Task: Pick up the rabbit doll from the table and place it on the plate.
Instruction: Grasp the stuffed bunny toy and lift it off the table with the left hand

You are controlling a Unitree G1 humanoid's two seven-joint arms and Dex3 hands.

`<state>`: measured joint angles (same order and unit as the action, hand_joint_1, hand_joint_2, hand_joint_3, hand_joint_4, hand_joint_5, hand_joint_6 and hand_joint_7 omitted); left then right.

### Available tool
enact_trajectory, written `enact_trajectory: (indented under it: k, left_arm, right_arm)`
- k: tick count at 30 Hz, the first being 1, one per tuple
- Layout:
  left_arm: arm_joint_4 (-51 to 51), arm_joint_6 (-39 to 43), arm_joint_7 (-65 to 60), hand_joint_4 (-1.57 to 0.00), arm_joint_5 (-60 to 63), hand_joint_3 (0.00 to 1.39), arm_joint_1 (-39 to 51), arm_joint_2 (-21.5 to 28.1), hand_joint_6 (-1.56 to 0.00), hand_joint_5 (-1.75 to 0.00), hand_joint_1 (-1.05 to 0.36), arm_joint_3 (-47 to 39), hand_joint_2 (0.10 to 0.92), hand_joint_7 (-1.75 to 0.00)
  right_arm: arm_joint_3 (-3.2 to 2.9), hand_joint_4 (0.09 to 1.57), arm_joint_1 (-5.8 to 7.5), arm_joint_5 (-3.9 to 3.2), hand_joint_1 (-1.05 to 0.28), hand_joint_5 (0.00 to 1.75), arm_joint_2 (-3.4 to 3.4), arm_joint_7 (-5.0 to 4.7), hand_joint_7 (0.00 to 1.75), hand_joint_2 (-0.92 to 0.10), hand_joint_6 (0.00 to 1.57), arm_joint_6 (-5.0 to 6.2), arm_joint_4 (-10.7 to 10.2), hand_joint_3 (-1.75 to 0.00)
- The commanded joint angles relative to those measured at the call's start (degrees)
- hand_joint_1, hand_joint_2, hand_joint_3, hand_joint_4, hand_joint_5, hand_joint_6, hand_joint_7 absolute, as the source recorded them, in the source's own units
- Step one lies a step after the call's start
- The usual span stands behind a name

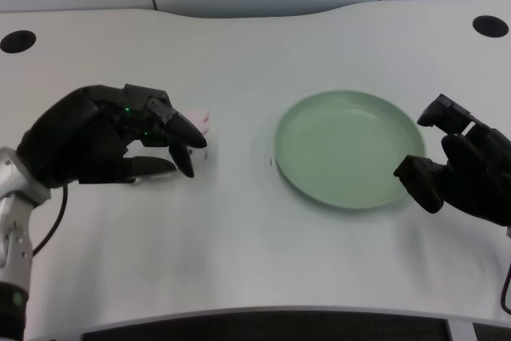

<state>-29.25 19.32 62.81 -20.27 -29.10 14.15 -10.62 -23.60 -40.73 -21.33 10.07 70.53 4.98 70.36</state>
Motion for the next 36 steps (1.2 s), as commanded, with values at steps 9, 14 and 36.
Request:
enact_trajectory:
  k: [9,14,36]
  left_arm:
    - [-11.14,35.94,-19.97,-0.35,23.49,0.12,-9.10,5.39,-0.42,0.00,-0.74,3.05,0.921,0.00]
    - [-19.78,41.80,-33.89,-0.32,35.09,0.12,-13.70,7.83,-0.37,0.00,-0.76,6.52,0.921,0.00]
    - [-46.57,17.40,-73.94,0.00,65.44,0.29,-27.61,7.55,-0.06,0.00,-1.05,33.72,0.921,0.00]
  right_arm:
    - [0.13,1.04,0.18,-0.22,-0.55,1.75,0.82,0.20,1.75,-0.92,0.80,-0.38,0.18,-0.09]
    - [0.23,1.04,0.25,-0.06,-0.55,1.75,0.69,-0.10,1.75,-0.92,0.80,0.01,0.09,-0.08]
    - [0.25,1.05,0.28,0.00,-0.55,1.75,0.56,-0.60,1.75,-0.92,0.81,0.01,-0.08,-0.08]
